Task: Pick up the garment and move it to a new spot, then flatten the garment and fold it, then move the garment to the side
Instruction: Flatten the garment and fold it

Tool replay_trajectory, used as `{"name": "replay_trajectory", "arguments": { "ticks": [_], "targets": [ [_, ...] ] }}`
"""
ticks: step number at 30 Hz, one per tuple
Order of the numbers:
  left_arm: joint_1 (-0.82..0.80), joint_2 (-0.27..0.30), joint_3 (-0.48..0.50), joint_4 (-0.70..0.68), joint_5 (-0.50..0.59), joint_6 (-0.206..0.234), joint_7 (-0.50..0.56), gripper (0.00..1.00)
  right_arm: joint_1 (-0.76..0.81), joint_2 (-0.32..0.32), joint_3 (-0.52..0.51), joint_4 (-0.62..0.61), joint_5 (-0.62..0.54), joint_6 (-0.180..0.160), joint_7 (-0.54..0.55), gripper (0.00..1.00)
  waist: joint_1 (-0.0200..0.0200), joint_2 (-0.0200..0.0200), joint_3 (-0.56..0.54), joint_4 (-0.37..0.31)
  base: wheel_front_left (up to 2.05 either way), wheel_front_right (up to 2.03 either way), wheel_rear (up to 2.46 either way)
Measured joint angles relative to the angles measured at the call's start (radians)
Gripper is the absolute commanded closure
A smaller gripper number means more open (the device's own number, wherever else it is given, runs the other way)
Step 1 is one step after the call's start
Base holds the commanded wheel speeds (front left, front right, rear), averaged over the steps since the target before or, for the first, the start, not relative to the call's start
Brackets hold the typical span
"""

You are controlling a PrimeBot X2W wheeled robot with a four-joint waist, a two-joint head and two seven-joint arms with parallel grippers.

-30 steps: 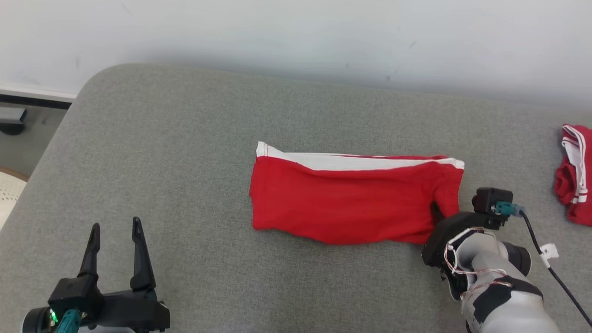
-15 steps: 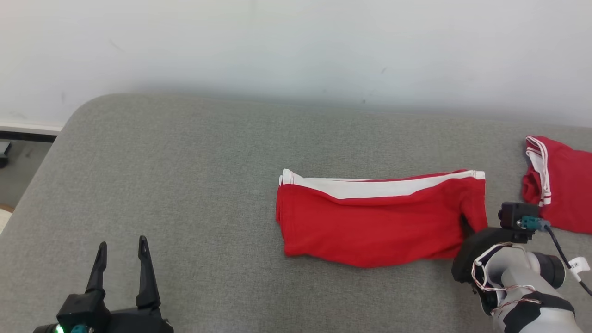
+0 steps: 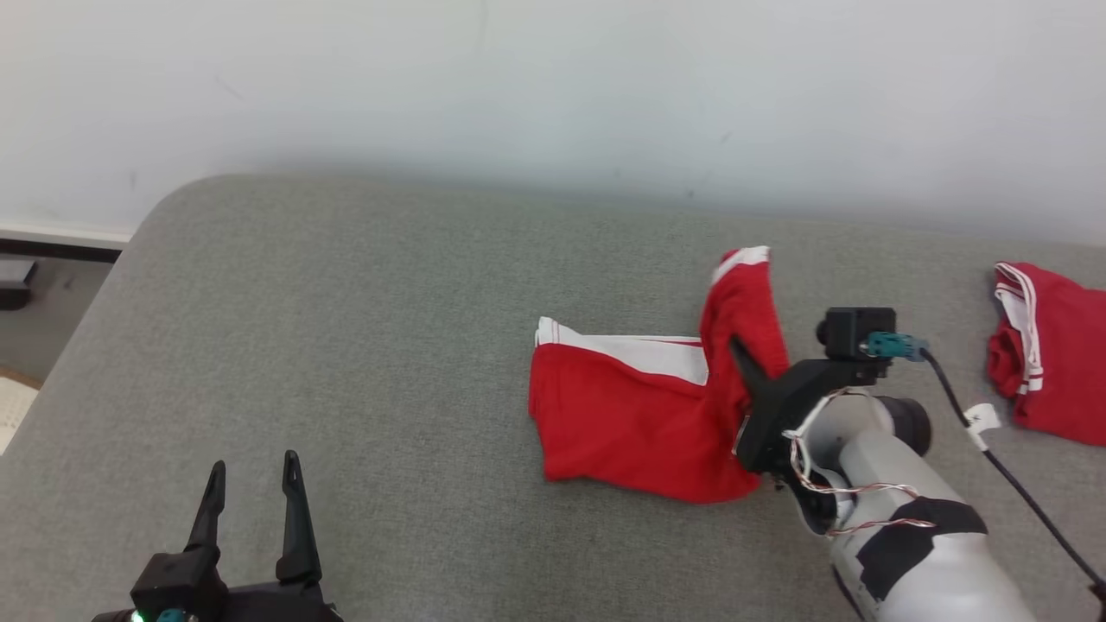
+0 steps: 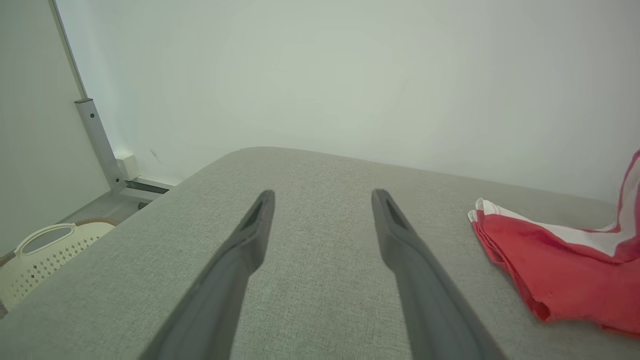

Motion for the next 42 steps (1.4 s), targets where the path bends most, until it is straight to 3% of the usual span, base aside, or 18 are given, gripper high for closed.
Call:
{"name": "replay_trajectory", "arguments": {
  "ticks": [5,18,29,30,31,37,42],
  "targets": [
    [-0.015,-0.010,-0.008,0.022,-0.006,-0.008,0.000,0.00,-0.002,0.039,0.040,-0.013,0.039,0.000,0.053,1.00,0.0000,0.0000,0.009,0.026,0.00,0.00,0.00],
    [-0.068,-0.060,-0.053,0.111,-0.008,-0.037,-0.001,0.00,-0.085,0.074,0.076,0.141,0.122,0.000,0.139,1.00,0.0001,0.0000,0.018,0.105,0.00,0.00,0.00],
    [-0.089,-0.085,-0.058,0.145,-0.007,-0.059,-0.002,0.00,-0.123,0.076,0.197,0.189,0.254,0.000,0.116,1.00,0.0002,0.0000,0.020,0.147,0.00,0.00,0.00],
    [-0.092,-0.086,-0.055,0.147,-0.007,-0.062,-0.002,0.00,-0.126,0.076,0.207,0.193,0.261,0.000,0.102,0.82,0.0001,0.0000,0.020,0.148,0.00,0.00,0.00],
    [-0.097,-0.086,-0.051,0.152,-0.007,-0.063,-0.002,0.00,-0.126,0.076,0.211,0.196,0.271,0.000,0.086,0.00,0.0001,0.0000,0.020,0.147,0.00,0.00,0.00],
    [-0.099,-0.086,-0.023,0.160,0.000,-0.070,-0.002,0.00,-0.128,0.076,0.253,0.166,0.327,0.000,-0.008,0.00,0.0001,0.0000,0.016,0.131,0.00,0.00,0.00],
    [-0.078,-0.077,0.006,0.138,0.011,-0.064,-0.002,0.00,-0.147,0.069,0.281,0.131,0.297,0.000,-0.153,0.00,0.0001,0.0000,0.009,0.100,0.00,0.00,0.00]
  ]
}}
